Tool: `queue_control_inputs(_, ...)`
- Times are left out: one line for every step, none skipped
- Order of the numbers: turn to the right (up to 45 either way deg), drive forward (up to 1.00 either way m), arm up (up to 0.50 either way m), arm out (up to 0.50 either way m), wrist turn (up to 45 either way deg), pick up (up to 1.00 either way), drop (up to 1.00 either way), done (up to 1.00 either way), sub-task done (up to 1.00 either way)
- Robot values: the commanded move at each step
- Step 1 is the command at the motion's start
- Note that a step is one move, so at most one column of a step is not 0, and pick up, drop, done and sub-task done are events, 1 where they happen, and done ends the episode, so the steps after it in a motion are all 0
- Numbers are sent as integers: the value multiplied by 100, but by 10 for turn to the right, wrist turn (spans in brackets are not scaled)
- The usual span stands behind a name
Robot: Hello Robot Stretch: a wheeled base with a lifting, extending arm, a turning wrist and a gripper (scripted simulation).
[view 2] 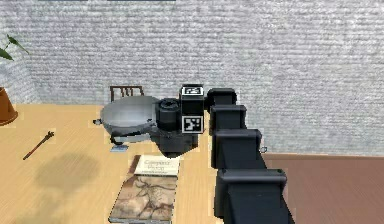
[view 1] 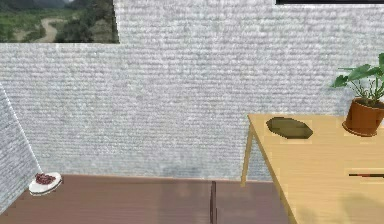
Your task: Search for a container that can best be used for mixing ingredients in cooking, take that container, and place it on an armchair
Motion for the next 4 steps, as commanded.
queue_control_inputs(0,0,0,0,-450,0,0,0,0)
queue_control_inputs(0,0,0,0,-450,0,0,0,0)
queue_control_inputs(0,0,0,0,-30,0,0,0,0)
queue_control_inputs(0,0,0,-16,0,0,0,0,0)
